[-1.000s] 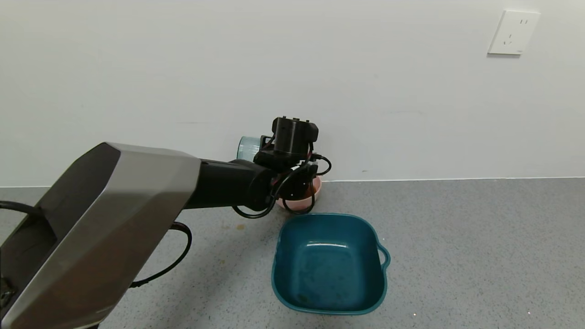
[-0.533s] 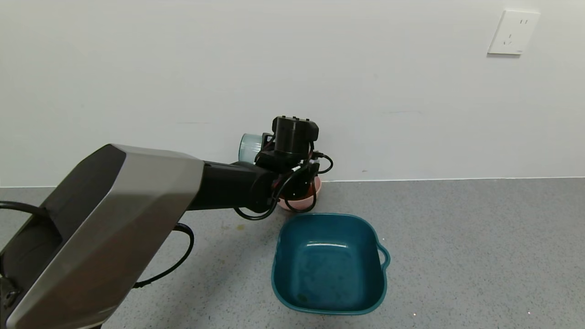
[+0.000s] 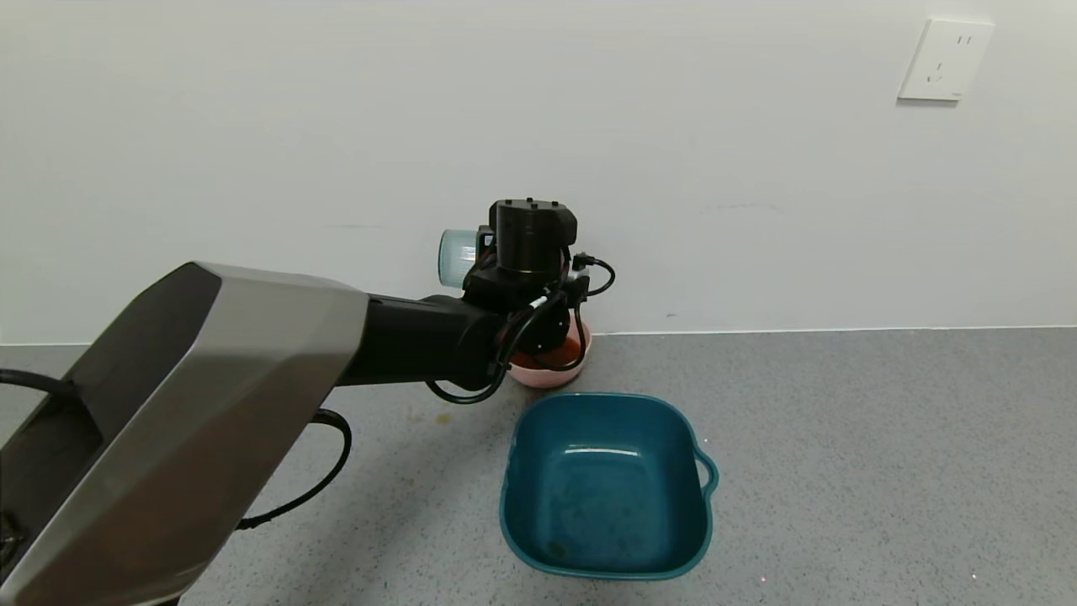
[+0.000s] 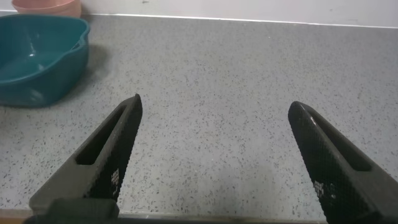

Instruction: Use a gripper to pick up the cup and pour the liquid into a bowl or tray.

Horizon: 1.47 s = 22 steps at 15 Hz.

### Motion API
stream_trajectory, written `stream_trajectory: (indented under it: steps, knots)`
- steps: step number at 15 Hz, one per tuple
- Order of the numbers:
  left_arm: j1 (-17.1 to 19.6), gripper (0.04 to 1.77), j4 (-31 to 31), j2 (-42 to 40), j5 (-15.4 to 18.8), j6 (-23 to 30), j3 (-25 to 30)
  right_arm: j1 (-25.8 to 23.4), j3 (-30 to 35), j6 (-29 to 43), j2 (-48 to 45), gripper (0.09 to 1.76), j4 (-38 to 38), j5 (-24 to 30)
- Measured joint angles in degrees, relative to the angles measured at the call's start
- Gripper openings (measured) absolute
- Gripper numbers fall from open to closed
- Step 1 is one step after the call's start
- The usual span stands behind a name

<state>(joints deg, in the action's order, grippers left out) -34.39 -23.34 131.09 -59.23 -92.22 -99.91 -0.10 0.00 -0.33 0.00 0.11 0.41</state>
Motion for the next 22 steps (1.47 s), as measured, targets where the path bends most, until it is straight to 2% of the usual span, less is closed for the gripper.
stream_trajectory:
  steps: [5,9,11,16,20,22]
  knots:
    - [0.1,1.23,0.0,-2.0,0.5,12.3,2.6,0.0,0.0,0.0,0.0,1.71,0.0,0.0]
    - [1.2,1.23,0.3,-4.5,5.1,26.7,8.4,0.0,0.0,0.0,0.0,1.71,0.0,0.0]
    - [2.6,1.23,0.3,-6.7,9.6,31.9,12.3,0.0,0.0,0.0,0.0,1.71,0.0,0.0]
    - [7.6,1.23,0.3,-12.7,24.5,42.9,21.9,0.0,0.0,0.0,0.0,1.71,0.0,0.0]
    - [10.9,1.23,0.3,-16.7,31.6,57.2,26.9,0.0,0.0,0.0,0.0,1.71,0.0,-0.1]
    - [13.1,1.23,0.1,-18.7,35.4,61.7,29.9,0.0,0.0,0.0,0.0,1.71,0.0,-0.1]
